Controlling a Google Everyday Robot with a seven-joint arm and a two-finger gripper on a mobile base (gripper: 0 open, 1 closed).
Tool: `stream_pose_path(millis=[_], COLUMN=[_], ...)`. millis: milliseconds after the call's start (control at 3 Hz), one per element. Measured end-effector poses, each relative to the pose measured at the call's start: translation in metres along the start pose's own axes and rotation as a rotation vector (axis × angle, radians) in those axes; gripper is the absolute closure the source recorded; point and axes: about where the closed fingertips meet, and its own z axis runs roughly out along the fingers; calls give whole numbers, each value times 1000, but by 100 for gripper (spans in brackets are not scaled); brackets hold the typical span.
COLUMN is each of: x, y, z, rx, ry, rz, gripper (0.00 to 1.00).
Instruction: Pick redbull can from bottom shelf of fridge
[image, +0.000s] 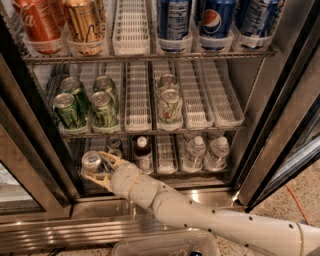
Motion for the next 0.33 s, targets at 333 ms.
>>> stream_pose_path(millis=[333], x=[-7], y=[9], z=[5], rx=[-83], ry=[-22], rz=[-22], gripper=[100])
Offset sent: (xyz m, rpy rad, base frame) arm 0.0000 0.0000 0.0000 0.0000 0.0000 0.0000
